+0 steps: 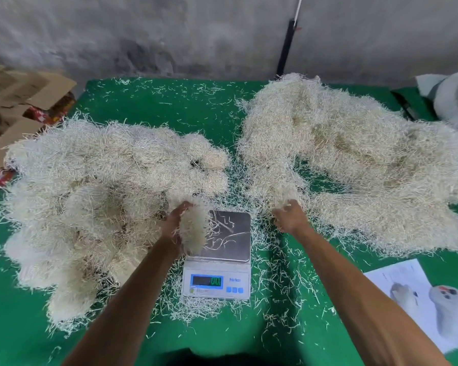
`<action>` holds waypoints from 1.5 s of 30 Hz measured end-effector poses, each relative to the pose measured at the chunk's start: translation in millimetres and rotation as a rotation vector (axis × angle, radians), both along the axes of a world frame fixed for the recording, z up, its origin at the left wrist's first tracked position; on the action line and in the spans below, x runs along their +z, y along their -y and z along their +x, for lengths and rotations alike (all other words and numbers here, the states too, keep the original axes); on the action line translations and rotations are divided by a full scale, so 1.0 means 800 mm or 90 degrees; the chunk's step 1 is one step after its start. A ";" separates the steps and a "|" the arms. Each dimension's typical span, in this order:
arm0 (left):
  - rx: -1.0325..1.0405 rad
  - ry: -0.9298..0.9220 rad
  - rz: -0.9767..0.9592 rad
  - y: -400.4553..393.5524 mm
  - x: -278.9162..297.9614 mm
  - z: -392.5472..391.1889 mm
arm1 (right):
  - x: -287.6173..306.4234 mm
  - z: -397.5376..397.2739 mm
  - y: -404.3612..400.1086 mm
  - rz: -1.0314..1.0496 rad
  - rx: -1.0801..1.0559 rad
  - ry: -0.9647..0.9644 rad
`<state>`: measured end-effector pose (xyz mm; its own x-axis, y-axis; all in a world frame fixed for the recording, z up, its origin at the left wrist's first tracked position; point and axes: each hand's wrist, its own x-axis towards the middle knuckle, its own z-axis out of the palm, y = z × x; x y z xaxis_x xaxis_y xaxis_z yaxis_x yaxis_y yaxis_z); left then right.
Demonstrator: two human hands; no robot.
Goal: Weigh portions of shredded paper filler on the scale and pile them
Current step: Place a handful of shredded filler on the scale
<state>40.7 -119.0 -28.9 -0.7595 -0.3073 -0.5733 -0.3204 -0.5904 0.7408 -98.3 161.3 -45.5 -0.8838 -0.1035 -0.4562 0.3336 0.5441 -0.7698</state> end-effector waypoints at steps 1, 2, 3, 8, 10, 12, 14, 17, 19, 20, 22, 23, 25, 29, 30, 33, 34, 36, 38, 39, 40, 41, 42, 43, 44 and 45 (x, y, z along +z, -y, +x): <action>-0.008 0.044 -0.039 -0.007 0.001 -0.002 | 0.002 0.004 0.001 0.151 0.070 -0.060; -0.002 0.086 -0.075 -0.014 0.002 -0.007 | 0.005 0.008 0.001 0.312 0.137 -0.112; 0.004 0.130 -0.107 -0.020 0.004 -0.012 | 0.011 0.011 0.002 0.466 0.200 -0.141; -0.042 0.134 -0.250 -0.035 -0.005 -0.020 | 0.045 0.031 0.021 0.607 0.239 -0.240; -0.091 0.073 -0.270 -0.044 -0.003 -0.022 | 0.049 0.050 0.038 0.312 0.258 -0.262; -0.146 -0.014 -0.219 -0.049 -0.004 -0.024 | 0.050 0.077 0.058 -0.065 0.280 -0.064; -0.141 -0.056 -0.114 -0.047 -0.009 -0.018 | 0.032 0.096 0.076 -0.152 0.348 0.017; -0.122 0.042 -0.209 -0.035 -0.013 0.000 | -0.002 0.102 0.089 -0.108 0.264 -0.047; -0.169 0.062 -0.428 -0.023 -0.023 0.010 | -0.013 0.097 0.086 -0.142 0.145 -0.056; -0.180 0.057 -0.507 -0.018 -0.025 0.017 | -0.017 0.095 0.084 -0.169 0.122 -0.045; -0.171 0.052 -0.557 -0.011 -0.026 0.029 | -0.021 0.096 0.078 -0.142 0.149 -0.061; -0.151 0.054 -0.562 -0.010 -0.026 0.034 | -0.021 0.097 0.076 -0.120 0.170 -0.085; -0.086 0.056 -0.569 -0.008 -0.027 0.042 | -0.016 0.101 0.073 -0.138 0.155 -0.123; -0.031 0.012 -0.577 -0.009 -0.020 0.046 | -0.006 0.101 0.070 -0.110 0.073 -0.193; -0.049 -0.001 -0.581 -0.010 -0.018 0.048 | -0.006 0.102 0.071 -0.112 0.054 -0.192; -0.073 -0.052 -0.576 -0.016 -0.019 0.053 | -0.006 0.107 0.072 -0.138 0.001 -0.180; -0.064 -0.056 -0.569 -0.018 -0.020 0.054 | -0.006 0.108 0.072 -0.144 -0.028 -0.195; -0.050 -0.055 -0.565 -0.019 -0.023 0.054 | -0.006 0.107 0.071 -0.170 -0.103 -0.227; -0.039 -0.048 -0.565 -0.017 -0.029 0.057 | -0.004 0.106 0.067 -0.254 -0.184 -0.156; -0.029 -0.045 -0.560 -0.017 -0.031 0.057 | -0.004 0.104 0.065 -0.310 -0.215 -0.097; -0.018 -0.041 -0.558 -0.016 -0.032 0.059 | -0.004 0.103 0.062 -0.361 -0.239 -0.044; -0.010 -0.037 -0.566 -0.015 -0.033 0.059 | -0.005 0.103 0.059 -0.408 -0.261 0.000; -0.007 -0.030 -0.576 -0.015 -0.033 0.060 | -0.004 0.103 0.057 -0.451 -0.280 0.030; -0.006 -0.027 -0.581 -0.015 -0.034 0.060 | -0.004 0.104 0.057 -0.492 -0.298 0.047; -0.006 -0.025 -0.585 -0.015 -0.034 0.061 | -0.005 0.104 0.056 -0.526 -0.314 0.057; -0.007 -0.024 -0.589 -0.015 -0.033 0.061 | -0.005 0.105 0.056 -0.552 -0.326 0.064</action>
